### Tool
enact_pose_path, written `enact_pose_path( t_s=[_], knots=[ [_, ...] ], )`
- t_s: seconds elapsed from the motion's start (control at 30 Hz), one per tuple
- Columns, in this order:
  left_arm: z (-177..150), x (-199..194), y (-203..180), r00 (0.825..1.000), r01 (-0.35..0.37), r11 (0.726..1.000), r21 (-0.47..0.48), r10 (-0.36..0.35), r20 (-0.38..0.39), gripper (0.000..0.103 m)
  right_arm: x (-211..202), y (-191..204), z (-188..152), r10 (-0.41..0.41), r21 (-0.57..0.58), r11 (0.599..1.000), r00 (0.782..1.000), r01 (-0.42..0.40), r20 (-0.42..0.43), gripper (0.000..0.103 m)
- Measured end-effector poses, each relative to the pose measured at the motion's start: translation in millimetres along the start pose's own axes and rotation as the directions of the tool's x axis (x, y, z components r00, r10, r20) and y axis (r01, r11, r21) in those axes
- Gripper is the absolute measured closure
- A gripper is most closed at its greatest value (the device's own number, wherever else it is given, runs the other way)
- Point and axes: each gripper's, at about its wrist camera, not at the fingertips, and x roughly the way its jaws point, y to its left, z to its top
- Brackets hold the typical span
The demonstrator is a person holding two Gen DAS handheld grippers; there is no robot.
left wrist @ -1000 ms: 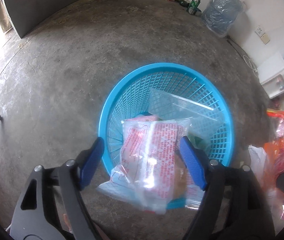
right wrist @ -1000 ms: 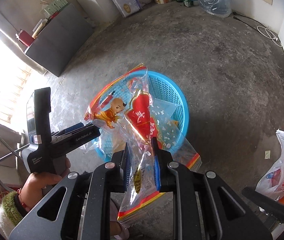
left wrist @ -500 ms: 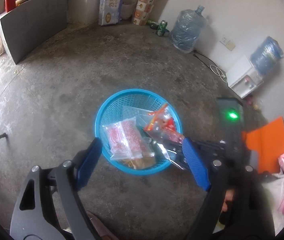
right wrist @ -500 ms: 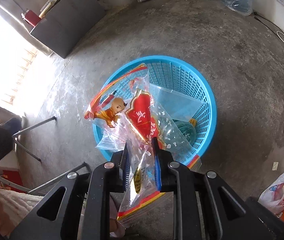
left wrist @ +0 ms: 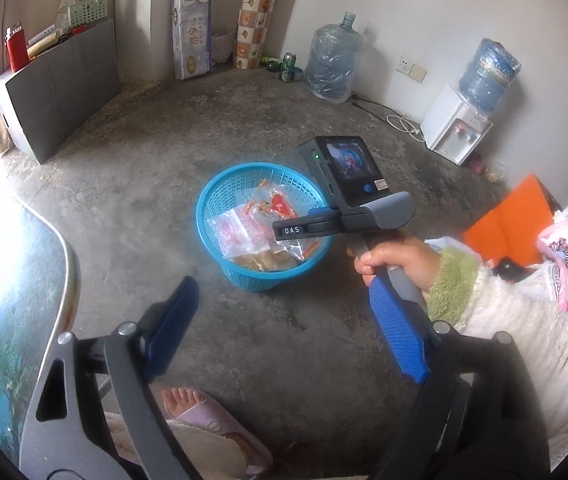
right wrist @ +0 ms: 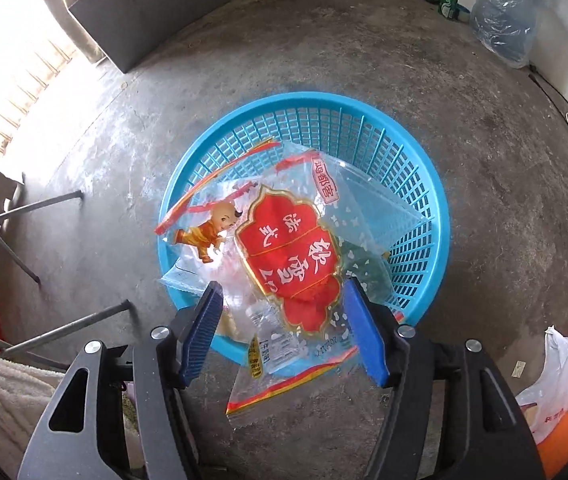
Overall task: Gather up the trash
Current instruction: 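Open the right tool to drop the snack bag into the wastebasket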
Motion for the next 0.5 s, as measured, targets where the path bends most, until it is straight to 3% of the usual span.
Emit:
enact_pose_path(
  t_s=[0.17, 0.33, 0.4, 0.5],
  knots=[
    [-13.1, -15.6, 0.3, 1.000, -0.007, 1.000, 0.017, 0.007, 0.029, 0.020, -31.1, -5.1, -11.9, 0.045, 0.030, 0.998, 0.997, -0.047, 0.063, 0.039],
    [-21.8, -29.3, 8.7, 0.998, 0.002, 1.000, -0.015, -0.001, 0.055, 0.020, -34.5, -7.4, -23.9, 0.026, 0.072, 0.997, 0.997, -0.031, 0.067, 0.041],
    [-25.0, -32.4, 10.2, 0.998, 0.008, 1.000, -0.015, -0.007, 0.064, 0.020, -28.3, -5.8, -27.2, 0.026, 0.091, 0.995, 0.999, -0.030, 0.038, 0.061],
    [-28.9, -33.7, 11.3, 0.998, 0.010, 1.000, -0.015, -0.009, 0.065, 0.020, -5.5, -7.0, -23.5, 0.022, 0.121, 0.992, 0.999, -0.017, -0.039, 0.078]
  ],
)
